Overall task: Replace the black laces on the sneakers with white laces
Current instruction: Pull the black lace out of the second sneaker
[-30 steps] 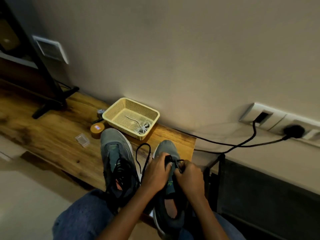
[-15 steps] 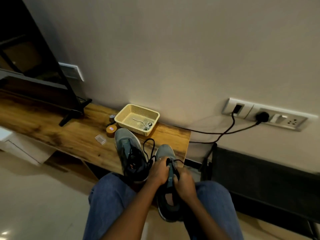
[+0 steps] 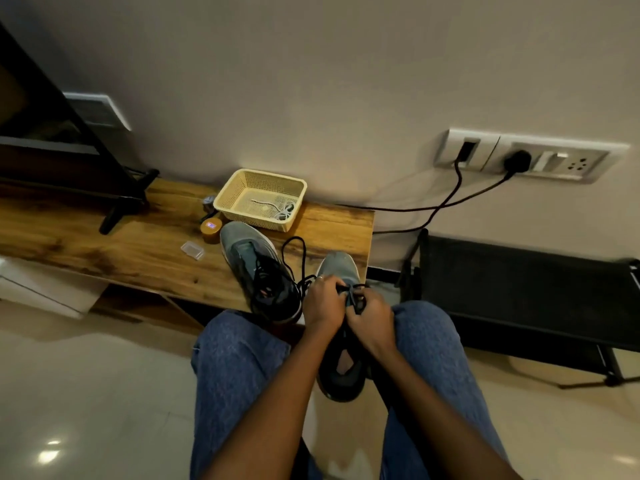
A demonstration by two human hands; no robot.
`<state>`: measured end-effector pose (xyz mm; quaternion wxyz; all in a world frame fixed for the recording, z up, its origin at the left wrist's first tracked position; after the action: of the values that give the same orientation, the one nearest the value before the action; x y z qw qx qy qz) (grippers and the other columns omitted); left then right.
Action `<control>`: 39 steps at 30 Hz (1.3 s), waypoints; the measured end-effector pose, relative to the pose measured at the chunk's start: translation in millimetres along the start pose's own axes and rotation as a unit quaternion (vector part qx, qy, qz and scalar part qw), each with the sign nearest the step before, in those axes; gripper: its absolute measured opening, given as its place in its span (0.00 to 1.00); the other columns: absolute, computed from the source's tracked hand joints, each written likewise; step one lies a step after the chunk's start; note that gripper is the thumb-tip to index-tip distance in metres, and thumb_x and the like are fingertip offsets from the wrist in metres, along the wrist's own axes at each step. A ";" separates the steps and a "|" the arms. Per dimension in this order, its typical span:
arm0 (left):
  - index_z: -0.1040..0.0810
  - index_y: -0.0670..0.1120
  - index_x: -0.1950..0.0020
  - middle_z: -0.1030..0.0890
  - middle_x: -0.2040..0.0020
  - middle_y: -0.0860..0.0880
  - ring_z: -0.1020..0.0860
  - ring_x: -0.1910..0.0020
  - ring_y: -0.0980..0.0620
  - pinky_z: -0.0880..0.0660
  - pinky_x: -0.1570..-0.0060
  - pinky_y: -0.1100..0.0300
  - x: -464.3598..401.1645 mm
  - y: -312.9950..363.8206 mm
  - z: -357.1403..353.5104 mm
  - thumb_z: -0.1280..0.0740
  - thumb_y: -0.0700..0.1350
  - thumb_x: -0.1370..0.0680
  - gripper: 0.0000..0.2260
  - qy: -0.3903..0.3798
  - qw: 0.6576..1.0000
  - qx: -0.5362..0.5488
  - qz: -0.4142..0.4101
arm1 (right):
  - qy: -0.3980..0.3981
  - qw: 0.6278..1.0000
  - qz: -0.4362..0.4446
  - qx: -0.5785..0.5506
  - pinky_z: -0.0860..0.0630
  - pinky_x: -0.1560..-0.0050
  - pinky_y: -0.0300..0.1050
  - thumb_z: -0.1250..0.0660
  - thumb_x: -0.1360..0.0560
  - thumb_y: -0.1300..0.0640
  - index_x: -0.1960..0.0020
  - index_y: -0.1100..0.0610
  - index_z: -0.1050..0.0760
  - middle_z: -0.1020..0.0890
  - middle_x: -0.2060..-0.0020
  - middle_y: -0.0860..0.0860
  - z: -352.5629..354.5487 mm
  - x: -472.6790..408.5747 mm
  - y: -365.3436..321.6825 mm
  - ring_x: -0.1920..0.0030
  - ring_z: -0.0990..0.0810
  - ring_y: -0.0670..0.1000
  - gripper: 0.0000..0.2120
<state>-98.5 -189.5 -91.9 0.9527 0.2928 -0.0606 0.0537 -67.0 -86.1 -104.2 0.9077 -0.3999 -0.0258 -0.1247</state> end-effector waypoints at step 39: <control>0.28 0.43 0.47 0.21 0.50 0.43 0.22 0.51 0.43 0.31 0.58 0.53 -5.7 7.6 -8.9 0.44 0.45 0.18 0.08 0.048 0.998 -0.044 0.001 | 0.008 1.000 0.012 0.028 0.28 0.50 0.47 0.38 0.23 0.61 0.43 0.61 0.22 0.21 0.49 0.59 3.4 -6.7 8.6 0.48 0.22 0.58 0.12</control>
<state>-104.3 -178.7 -95.9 0.9665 0.2476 -0.0175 0.0655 -71.2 -76.6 -109.0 0.9201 -0.3736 -0.0173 -0.1165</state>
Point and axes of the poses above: each hand's wrist, its own x-axis away from the middle knuckle, its own z-axis out of the back of the hand, y = z × x, the point moved 4 cm from there along -x, towards the middle knuckle
